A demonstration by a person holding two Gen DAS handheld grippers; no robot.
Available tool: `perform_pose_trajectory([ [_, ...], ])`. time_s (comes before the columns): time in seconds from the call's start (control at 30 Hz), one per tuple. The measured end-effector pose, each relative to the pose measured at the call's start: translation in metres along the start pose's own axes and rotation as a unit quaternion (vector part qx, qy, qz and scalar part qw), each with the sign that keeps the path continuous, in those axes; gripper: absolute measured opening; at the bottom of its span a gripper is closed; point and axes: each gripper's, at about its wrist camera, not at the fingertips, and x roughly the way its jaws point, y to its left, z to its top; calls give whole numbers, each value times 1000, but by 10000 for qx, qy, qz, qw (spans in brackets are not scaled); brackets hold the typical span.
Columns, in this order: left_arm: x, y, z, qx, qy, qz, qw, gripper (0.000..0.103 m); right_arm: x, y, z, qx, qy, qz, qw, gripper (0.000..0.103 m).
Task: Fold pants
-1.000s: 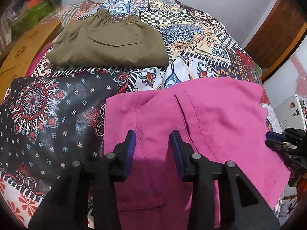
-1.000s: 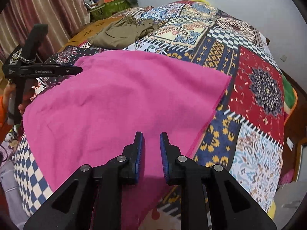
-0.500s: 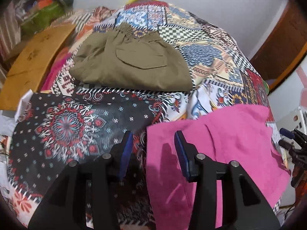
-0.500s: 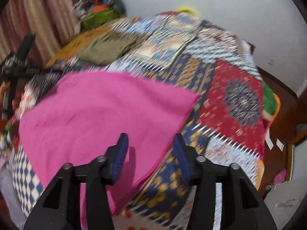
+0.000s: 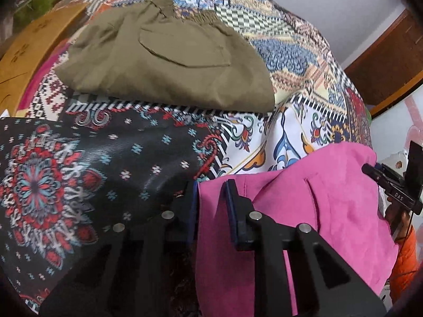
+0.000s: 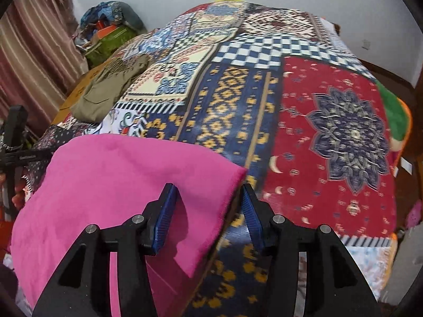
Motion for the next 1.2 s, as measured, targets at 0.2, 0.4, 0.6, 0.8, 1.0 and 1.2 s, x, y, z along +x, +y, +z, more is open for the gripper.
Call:
perform_pose_trajectory([
  [0.2, 4, 6, 2, -276, -31, -177, 9995, 15, -2, 12, 0, -263, -108, 135, 9995, 13],
  [0.4, -19, 2, -2, -328, -417, -86, 9986, 12, -20, 11, -3, -214, -530, 63, 9983, 8],
  [0.6, -58, -10, 0, -218, -883, -156, 9957, 12, -42, 16, -6, -445, -770, -277, 9957, 6],
  [0.8, -65, -31, 18, -142, -1056, -320, 9938, 12, -48, -8, -3, -310, -779, -618, 9946, 6],
  [1.0, -47, -37, 35, -233, -1055, -178, 9940, 12, -37, -38, 10, 40, -630, -761, 9951, 5],
  [1.2, -48, -27, 34, -339, -928, -156, 9950, 16, -52, -21, 1, -29, -504, -617, 9968, 12],
])
